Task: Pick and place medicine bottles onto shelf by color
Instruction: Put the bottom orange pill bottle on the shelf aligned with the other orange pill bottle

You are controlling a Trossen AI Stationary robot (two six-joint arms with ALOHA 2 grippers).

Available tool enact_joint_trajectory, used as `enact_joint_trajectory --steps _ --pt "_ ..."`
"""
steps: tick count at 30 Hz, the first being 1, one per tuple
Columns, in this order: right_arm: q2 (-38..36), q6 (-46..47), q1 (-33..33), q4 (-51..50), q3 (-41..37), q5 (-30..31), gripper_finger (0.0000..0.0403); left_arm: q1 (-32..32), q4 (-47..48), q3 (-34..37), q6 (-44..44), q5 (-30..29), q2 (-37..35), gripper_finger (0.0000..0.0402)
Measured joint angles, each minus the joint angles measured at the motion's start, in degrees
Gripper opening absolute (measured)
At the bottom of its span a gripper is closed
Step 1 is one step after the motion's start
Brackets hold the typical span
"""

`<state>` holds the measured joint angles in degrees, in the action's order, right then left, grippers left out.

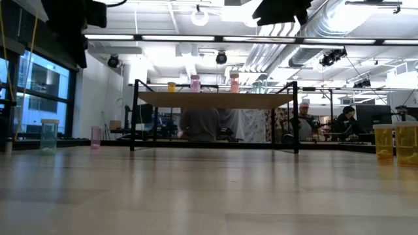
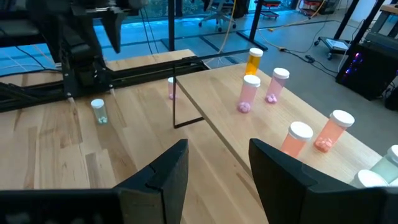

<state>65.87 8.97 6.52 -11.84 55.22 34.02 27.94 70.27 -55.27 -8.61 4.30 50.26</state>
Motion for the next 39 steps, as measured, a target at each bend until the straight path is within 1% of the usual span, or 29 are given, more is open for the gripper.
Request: enact_joint_trajectory --steps 2,5,10,14,21,23,32,39 --pt "0.0 0.0 0.0 0.0 0.0 0.0 0.0161 -0.1 0.4 0.0 -0.9 1.2 0.0 0.0168" --pt "0.0 0.6 0.0 -0.6 0.0 0.0 0.0161 -1.1 0.7 0.4 -2.5 0.2 0.0 0.0169" --pt "0.0 6.5 0.0 -5.6 0.0 -1.8 0.0161 -2.9 0.6 3.4 -3.3 0.2 0.0 0.0169" --pt "0.0 12.6 0.0 -9.5 0.0 -6.2 0.0161 -4.5 -1.4 5.5 -4.2 0.2 0.0 0.0169" --pt "0.0 23.4 0.1 -18.7 0.0 -14.9 0.0161 -9.3 -5.4 5.6 -4.6 1.2 0.0 0.0168" --pt "0.0 26.8 0.7 -21.8 0.0 -16.1 0.0161 -11.1 -6.8 5.6 -5.7 1.3 0.0 0.0168" --pt "0.0 39.7 7.9 -32.8 0.0 -16.0 0.0161 -18.6 -14.2 5.6 -7.8 0.9 0.0 0.0168" --pt "0.0 47.9 15.0 -40.0 0.0 -10.8 0.0161 -22.3 -20.9 5.6 -9.4 0.4 0.0 0.0168"
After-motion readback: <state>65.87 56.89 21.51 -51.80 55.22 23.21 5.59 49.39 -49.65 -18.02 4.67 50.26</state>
